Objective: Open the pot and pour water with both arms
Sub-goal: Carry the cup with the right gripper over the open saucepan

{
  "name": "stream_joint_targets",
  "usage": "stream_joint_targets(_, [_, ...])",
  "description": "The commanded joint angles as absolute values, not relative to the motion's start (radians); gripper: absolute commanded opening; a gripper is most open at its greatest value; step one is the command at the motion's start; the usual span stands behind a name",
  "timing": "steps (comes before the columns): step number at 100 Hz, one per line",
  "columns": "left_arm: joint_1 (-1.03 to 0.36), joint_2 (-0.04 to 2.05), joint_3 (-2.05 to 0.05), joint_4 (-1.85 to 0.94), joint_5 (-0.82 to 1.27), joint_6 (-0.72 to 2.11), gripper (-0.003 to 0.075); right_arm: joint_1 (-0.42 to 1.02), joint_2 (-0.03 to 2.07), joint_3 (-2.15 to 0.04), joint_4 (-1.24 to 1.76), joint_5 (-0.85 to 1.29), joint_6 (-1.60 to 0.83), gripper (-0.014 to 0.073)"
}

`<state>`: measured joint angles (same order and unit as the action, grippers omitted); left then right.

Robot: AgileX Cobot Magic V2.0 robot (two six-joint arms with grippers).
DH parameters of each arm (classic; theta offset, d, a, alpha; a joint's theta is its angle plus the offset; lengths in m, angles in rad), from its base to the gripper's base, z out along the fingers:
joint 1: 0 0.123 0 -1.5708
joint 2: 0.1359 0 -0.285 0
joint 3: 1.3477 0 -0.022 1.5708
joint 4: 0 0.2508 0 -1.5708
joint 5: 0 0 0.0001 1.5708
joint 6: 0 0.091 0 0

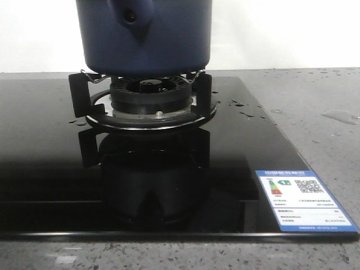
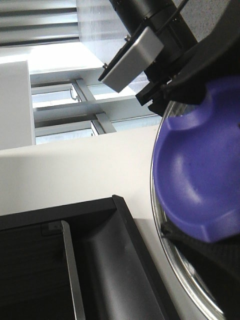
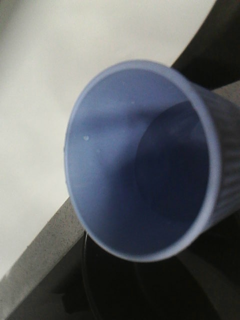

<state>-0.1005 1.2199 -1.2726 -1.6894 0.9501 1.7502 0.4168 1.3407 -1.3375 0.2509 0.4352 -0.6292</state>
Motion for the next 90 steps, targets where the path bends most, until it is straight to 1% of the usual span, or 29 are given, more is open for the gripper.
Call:
stream_joint_targets(1, [-0.097, 1.188, -1.307, -1.791, 0.955, 1.74, 0.0272, 0.43, 1.336, -1.426, 0.237, 0.369, -0.696, 0.0237])
stream_joint_targets(35, [-0.097, 1.188, -1.307, -1.791, 0.955, 1.738, 0.0272, 0.443, 1.427, -1.492, 0.125, 0.383, -0.814, 0.0237])
stream_joint_targets(71, [-0.097, 1.188, -1.307, -1.791, 0.951, 1.738, 0.0272, 0.453, 1.446, -1.492, 0.0, 0.363, -0.816, 0.0237])
stream_joint_targets(90, [-0.097, 1.188, -1.307, -1.791, 0.949, 1.738, 0.0272, 0.504, 1.45, -1.492, -0.169, 0.335, -0.816, 0.0237])
